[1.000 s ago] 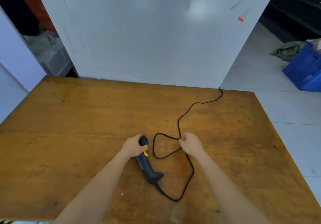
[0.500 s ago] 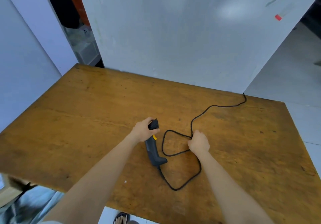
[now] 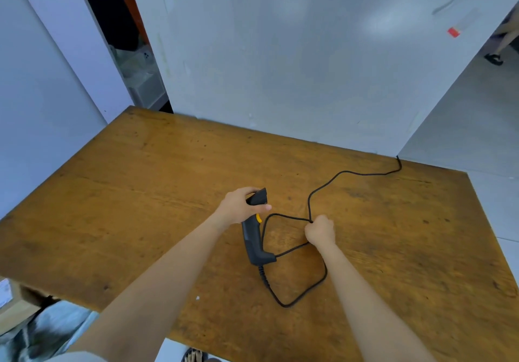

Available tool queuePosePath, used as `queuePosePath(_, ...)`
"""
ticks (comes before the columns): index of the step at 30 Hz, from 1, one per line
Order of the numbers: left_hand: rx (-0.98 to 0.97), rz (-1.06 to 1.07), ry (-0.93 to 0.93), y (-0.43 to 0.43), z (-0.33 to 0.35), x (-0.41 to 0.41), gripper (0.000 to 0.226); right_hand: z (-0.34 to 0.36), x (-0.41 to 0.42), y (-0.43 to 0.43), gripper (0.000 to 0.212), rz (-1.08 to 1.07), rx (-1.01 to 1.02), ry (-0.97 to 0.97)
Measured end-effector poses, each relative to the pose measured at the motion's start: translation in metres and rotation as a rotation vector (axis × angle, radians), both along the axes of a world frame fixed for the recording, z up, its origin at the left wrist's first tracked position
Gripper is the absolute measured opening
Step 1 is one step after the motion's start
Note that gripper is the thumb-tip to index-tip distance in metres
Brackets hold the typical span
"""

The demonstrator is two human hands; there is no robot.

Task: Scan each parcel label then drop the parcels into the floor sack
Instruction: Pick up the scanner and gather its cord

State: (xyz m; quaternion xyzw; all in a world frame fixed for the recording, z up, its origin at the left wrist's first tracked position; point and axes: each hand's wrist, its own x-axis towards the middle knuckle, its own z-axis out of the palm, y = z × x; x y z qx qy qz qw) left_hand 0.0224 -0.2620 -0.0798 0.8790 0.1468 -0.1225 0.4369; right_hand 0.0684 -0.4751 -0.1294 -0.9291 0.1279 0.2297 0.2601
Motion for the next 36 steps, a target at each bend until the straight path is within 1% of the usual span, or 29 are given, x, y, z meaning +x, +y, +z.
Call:
queuePosePath(1, 0.009, -0.017, -0.011, -0.003, 0.003, 0.004, 0.07, 0.003, 0.003, -0.005, 0.009, -0.011, 0.061, -0.007)
queuePosePath(2, 0.027, -0.042, -0.027, -0.01, 0.006, 0.011, 0.069, 0.008, 0.008, -0.013, 0.009, -0.033, 0.109, -0.018)
queuePosePath(5, 0.054, -0.1, -0.066, -0.03, 0.015, 0.029, 0.066, 0.022, 0.017, -0.032, 0.019, -0.12, 0.231, -0.045)
queuePosePath(8, 0.019, -0.14, -0.039, -0.065, 0.02, 0.055, 0.06, 0.034, 0.023, -0.061, 0.011, -0.223, 0.346, -0.119)
queuePosePath(13, -0.041, -0.181, 0.013, -0.139, 0.018, 0.096, 0.057, 0.043, 0.032, -0.118, 0.012, -0.387, 0.424, -0.226)
queuePosePath(18, -0.072, -0.208, 0.043, -0.203, 0.002, 0.127, 0.062, 0.04, 0.044, -0.17, 0.003, -0.525, 0.501, -0.25)
queuePosePath(21, -0.039, -0.246, 0.052, -0.233, -0.008, 0.143, 0.045, 0.029, 0.053, -0.192, 0.002, -0.567, 0.475, -0.242)
queuePosePath(23, 0.004, -0.269, 0.053, -0.253, -0.015, 0.155, 0.041, 0.02, 0.061, -0.204, 0.003, -0.576, 0.418, -0.235)
queuePosePath(28, 0.097, -0.27, 0.063, -0.287, -0.026, 0.185, 0.051, 0.001, 0.085, -0.223, 0.006, -0.623, 0.329, -0.212)
queuePosePath(32, 0.12, -0.23, 0.074, -0.302, -0.036, 0.205, 0.048, -0.005, 0.105, -0.229, 0.007, -0.638, 0.276, -0.203)
queuePosePath(36, 0.138, -0.206, 0.044, -0.313, -0.043, 0.214, 0.042, -0.01, 0.117, -0.232, 0.012, -0.626, 0.221, -0.192)
